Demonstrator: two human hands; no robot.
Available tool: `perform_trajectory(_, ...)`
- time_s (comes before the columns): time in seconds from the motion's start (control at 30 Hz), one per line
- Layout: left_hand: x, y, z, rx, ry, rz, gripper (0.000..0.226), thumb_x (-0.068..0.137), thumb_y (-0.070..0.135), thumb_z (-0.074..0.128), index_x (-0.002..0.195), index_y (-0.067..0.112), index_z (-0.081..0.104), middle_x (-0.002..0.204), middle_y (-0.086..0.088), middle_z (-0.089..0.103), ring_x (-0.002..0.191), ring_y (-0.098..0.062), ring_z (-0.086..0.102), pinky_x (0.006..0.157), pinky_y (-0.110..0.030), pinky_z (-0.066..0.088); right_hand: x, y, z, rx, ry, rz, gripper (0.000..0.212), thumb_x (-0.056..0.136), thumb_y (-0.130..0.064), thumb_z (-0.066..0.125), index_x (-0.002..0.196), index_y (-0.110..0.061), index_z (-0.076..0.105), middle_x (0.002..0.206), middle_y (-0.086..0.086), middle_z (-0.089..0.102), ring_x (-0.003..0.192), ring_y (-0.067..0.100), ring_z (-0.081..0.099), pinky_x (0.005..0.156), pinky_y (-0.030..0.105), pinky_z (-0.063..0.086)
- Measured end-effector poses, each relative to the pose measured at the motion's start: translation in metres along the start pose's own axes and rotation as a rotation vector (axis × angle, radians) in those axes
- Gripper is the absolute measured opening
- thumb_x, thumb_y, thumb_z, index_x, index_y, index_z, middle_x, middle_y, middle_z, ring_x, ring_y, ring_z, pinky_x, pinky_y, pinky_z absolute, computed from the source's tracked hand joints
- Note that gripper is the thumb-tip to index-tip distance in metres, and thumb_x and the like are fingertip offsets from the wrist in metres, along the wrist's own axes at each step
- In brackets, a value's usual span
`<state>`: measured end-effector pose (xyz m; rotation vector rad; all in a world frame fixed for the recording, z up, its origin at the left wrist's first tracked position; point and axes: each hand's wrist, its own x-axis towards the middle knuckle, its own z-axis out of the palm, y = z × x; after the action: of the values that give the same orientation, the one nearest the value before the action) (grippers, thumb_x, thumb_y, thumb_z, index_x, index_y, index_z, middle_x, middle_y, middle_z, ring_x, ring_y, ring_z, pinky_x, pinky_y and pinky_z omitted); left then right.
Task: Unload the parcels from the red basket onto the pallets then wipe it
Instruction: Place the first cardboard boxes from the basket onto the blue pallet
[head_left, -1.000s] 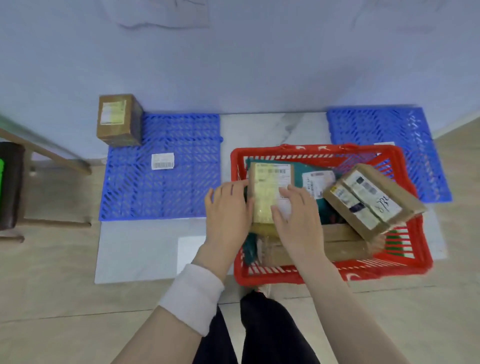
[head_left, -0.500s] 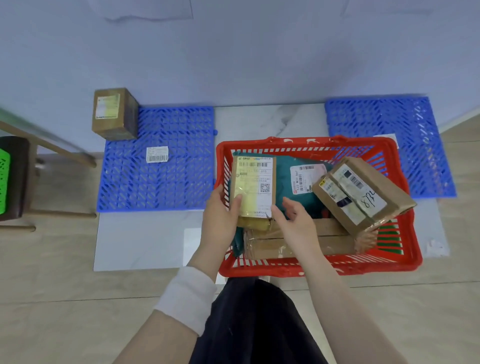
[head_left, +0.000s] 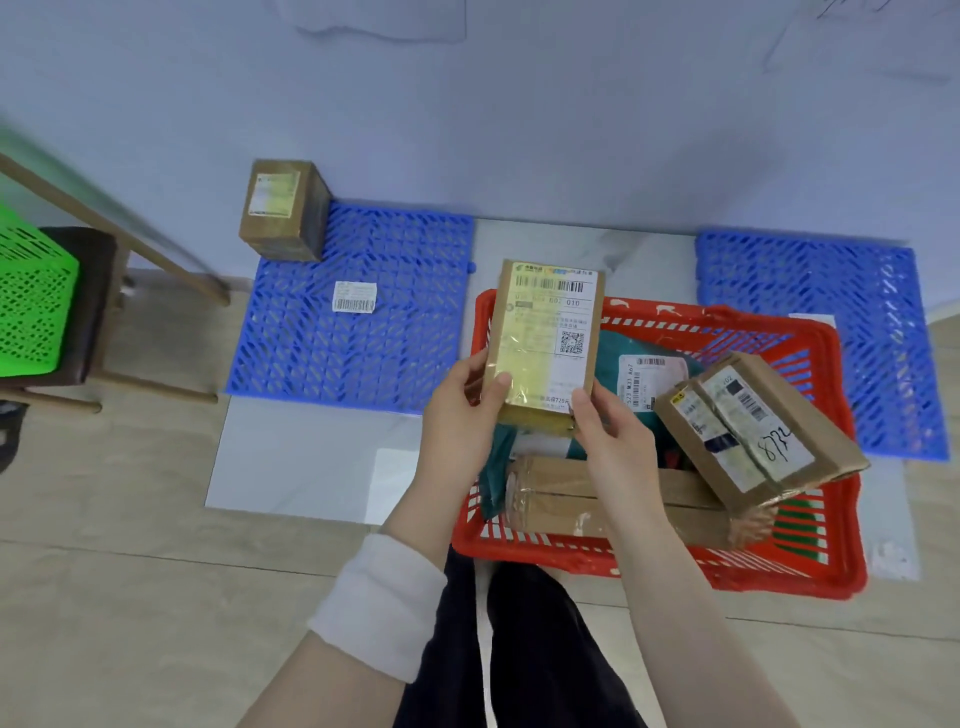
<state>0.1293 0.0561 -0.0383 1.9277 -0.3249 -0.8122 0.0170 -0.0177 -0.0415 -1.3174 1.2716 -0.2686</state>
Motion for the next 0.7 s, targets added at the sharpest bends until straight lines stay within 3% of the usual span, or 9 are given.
perform_trajectory(0.07, 0.006, 0.012, -0.016, -0.054, 0.026, 0.042, 0.035, 0.091, 0.02, 0.054, 0.125, 0.012, 0.053, 0.112, 0.005, 0.061, 0.096, -0.002, 0.056, 0.078, -0.002, 0.042, 0.001, -0.02, 0.012, 0.018, -0.008, -0.035, 0.041, 0.091, -0.039, 0.05, 0.13, -0.028, 0.051, 0.121, -0.011, 0.062, 0.109, 0.004, 0.056, 0.086, 0.018, 0.044)
perform_trajectory(0.2, 0.032, 0.028, -0.06, -0.141, 0.038, 0.087, 0.034, 0.091, 0.017, 0.054, 0.125, 0.013, 0.053, 0.113, 0.006, 0.06, 0.102, -0.003, 0.056, 0.086, -0.008, 0.043, 0.01, -0.057, 0.054, 0.047, -0.01, -0.082, 0.04, 0.091, -0.038, 0.051, 0.129, -0.028, 0.053, 0.112, -0.015, 0.063, 0.101, 0.0, 0.058, 0.073, 0.009, 0.039)
perform_trajectory(0.3, 0.062, 0.026, -0.1, -0.177, 0.034, 0.1, 0.036, 0.091, 0.015, 0.054, 0.127, 0.012, 0.052, 0.11, 0.007, 0.06, 0.098, 0.001, 0.056, 0.08, -0.002, 0.043, 0.021, -0.077, 0.1, 0.081, -0.026, -0.085, 0.039, 0.091, -0.034, 0.052, 0.129, -0.025, 0.053, 0.113, -0.012, 0.065, 0.101, 0.002, 0.06, 0.079, 0.013, 0.044)
perform_trajectory(0.4, 0.104, 0.011, -0.141, -0.196, 0.051, 0.077, 0.037, 0.09, 0.014, 0.056, 0.127, 0.01, 0.053, 0.114, 0.003, 0.061, 0.104, -0.005, 0.057, 0.081, -0.002, 0.043, 0.04, -0.089, 0.152, 0.079, -0.038, -0.093, 0.036, 0.091, -0.029, 0.053, 0.126, -0.023, 0.056, 0.113, -0.01, 0.067, 0.101, 0.0, 0.061, 0.088, 0.017, 0.047)
perform_trajectory(0.53, 0.16, -0.017, -0.179, -0.18, 0.069, 0.035, 0.035, 0.09, 0.016, 0.056, 0.125, 0.01, 0.054, 0.114, 0.004, 0.061, 0.1, -0.001, 0.056, 0.083, -0.003, 0.042, 0.077, -0.091, 0.217, 0.091, -0.087, -0.036, 0.037, 0.093, -0.022, 0.053, 0.13, -0.018, 0.053, 0.124, -0.002, 0.062, 0.113, 0.011, 0.058, 0.102, 0.035, 0.043)
perform_trajectory(0.7, 0.22, -0.052, -0.198, -0.191, 0.074, -0.029, 0.033, 0.091, 0.019, 0.054, 0.124, 0.012, 0.054, 0.12, 0.001, 0.061, 0.109, -0.007, 0.056, 0.09, -0.014, 0.045, 0.126, -0.08, 0.274, 0.118, -0.075, 0.048, 0.035, 0.091, -0.02, 0.056, 0.126, -0.015, 0.054, 0.122, 0.003, 0.063, 0.11, 0.014, 0.06, 0.1, 0.036, 0.046)
